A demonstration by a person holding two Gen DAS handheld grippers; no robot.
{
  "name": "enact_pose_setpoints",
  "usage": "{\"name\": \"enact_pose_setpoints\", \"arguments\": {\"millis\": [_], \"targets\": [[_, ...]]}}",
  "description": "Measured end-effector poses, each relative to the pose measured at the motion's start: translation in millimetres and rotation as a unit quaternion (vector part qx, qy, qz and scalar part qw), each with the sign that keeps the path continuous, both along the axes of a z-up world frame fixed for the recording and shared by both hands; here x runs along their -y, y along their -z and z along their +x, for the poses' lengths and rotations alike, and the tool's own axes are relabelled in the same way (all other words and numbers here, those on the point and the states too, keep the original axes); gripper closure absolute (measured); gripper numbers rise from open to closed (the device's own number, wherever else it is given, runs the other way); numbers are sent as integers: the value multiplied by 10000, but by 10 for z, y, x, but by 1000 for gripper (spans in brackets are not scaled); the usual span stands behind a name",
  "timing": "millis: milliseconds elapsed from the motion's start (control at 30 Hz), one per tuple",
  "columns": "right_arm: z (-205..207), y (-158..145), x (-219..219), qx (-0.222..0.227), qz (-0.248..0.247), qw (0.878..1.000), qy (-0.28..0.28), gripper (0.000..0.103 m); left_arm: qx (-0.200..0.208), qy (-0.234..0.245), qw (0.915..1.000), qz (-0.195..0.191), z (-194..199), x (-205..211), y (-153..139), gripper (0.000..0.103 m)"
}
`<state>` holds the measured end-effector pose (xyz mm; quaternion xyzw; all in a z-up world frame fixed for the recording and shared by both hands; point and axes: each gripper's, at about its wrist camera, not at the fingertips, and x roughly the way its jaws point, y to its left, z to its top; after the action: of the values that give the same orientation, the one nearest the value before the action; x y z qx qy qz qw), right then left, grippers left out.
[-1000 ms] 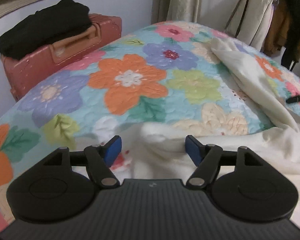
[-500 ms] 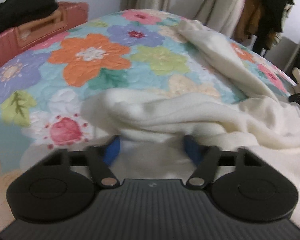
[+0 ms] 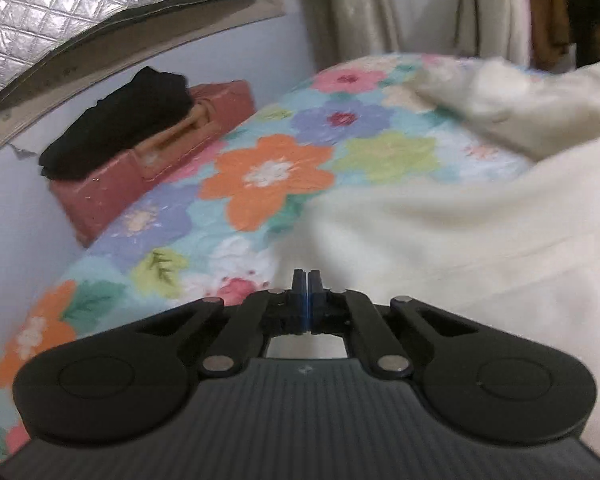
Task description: Fold clothes
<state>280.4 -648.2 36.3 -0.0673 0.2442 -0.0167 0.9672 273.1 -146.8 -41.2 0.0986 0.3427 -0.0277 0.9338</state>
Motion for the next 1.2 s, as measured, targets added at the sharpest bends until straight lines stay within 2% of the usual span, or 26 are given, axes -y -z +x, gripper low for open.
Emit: {"name": "enact_pose_setpoints", "arguments": {"millis": [67, 133, 167, 200, 233, 267, 300, 333, 400, 500, 600, 667, 733, 867, 1000, 1100, 1133, 1200], "targets": [[108, 187, 55, -285, 103, 9992, 264, 92, -210, -96, 9994, -268, 21, -59, 70, 103], [209, 378, 102, -676, 321, 9960, 497, 82, -421, -195, 9977, -501, 7, -114, 128, 102], [248, 460, 115, -909, 482, 9930, 587, 82, -526, -244, 9964, -617, 0, -141, 157, 100], [209, 498, 98, -945, 600, 9921, 569, 78, -612, -279, 9948, -771, -40, -172, 168, 100], [128, 508, 87, -991, 727, 9915, 425, 63, -661, -287, 9925, -992, -140, -211, 144, 99], [52, 511, 71, -1084, 808, 9903, 307, 55, -709, -295, 9896, -1213, -240, -249, 120, 96], [-22, 513, 53, -1183, 881, 9889, 195, 47, -779, -311, 9868, -1385, -333, -274, 103, 94], [-92, 517, 42, -1338, 950, 9864, 112, 45, -904, -345, 9850, -1432, -401, -261, 112, 93], [-352, 529, 69, -1371, 1176, 9835, 75, 45, -1185, -422, 9822, -1392, -504, -189, 166, 93], [-755, 547, 113, -1387, 1522, 9786, 34, 44, -1367, -452, 9794, -1416, -710, -75, 227, 91], [-1158, 565, 157, -1402, 1866, 9724, -8, 40, -1460, -438, 9794, -1327, -942, 55, 246, 83], [-1426, 577, 187, -1411, 2094, 9676, -35, 40, -1497, -430, 9801, -1233, -1102, 124, 228, 70], [-1666, 578, 222, -1436, 2261, 9635, 10, 40, -1612, -416, 9767, -1351, -1249, 130, 195, 60], [-2072, 555, 305, -1532, 2435, 9573, 289, 38, -1817, -368, 9705, -1544, -1553, 73, 169, 51], [-2494, 546, 285, -1587, 2522, 9534, 466, 38, -1926, -485, 9695, -1439, -1859, -86, 187, 47], [-2816, 592, 180, -1541, 2612, 9520, 416, 38, -1915, -794, 9648, -1620, -2055, -249, 210, 35], [-2918, 629, 133, -1528, 2626, 9519, 391, 38, -1939, -896, 9622, -1687, -2109, -290, 224, 25], [-3134, 720, 34, -1504, 2645, 9515, 446, 38, -2090, -1103, 9539, -1850, -2177, -319, 277, 21]]}}
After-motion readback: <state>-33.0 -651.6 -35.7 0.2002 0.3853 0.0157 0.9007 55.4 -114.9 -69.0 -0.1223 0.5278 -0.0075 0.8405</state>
